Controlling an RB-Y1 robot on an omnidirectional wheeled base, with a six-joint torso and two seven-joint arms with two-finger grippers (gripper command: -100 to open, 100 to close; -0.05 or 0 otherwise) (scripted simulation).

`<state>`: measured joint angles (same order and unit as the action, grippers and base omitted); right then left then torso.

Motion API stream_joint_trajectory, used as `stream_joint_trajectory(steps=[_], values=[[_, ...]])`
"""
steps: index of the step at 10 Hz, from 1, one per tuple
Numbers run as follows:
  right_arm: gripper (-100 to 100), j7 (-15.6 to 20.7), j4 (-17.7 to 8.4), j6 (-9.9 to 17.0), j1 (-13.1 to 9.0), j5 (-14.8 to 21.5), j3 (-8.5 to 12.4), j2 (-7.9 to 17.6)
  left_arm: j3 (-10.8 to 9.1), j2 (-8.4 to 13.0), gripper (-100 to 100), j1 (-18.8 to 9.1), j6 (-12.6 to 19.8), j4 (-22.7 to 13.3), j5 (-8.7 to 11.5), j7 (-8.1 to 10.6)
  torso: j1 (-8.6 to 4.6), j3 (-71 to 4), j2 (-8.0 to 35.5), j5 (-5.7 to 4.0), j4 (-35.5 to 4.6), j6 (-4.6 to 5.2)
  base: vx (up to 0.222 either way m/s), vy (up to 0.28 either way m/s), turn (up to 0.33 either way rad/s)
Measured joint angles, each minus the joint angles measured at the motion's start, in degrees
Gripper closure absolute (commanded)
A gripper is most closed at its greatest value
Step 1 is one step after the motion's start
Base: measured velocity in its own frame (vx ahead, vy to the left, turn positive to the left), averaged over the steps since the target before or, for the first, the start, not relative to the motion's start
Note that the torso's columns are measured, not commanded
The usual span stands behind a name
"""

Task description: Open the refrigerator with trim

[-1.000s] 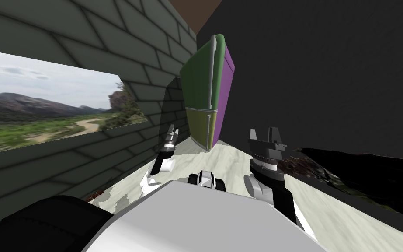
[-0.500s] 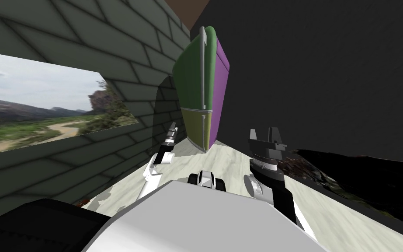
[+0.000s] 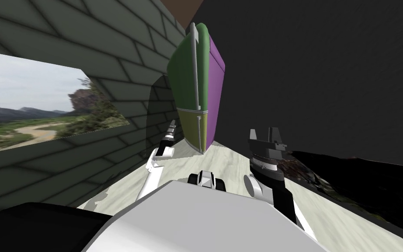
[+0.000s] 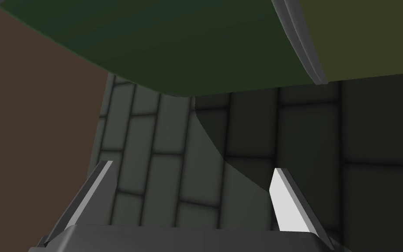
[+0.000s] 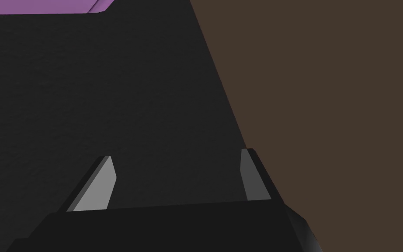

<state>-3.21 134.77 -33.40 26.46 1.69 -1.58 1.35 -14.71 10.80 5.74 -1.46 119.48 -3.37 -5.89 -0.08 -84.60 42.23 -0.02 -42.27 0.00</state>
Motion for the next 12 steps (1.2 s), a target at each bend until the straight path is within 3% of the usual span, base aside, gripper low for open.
stream_joint_trajectory(steps=[4,12], values=[[0,0.0,0.0,0.0,0.0,0.0,0.0,0.0,-2.59,0.5,-100,-4.1,5.2,-1.7,-1.5,-1.37,0.19,0.1,0.1,0.05,0.0,0.00,0.080,-0.102,-0.034],[0,0.0,0.0,0.0,0.0,0.0,0.0,0.0,-7.88,1.3,-100,-15.9,15.9,-8.7,-4.7,-4.97,0.17,0.1,0.1,0.03,0.0,-0.01,0.070,-0.112,-0.022]])
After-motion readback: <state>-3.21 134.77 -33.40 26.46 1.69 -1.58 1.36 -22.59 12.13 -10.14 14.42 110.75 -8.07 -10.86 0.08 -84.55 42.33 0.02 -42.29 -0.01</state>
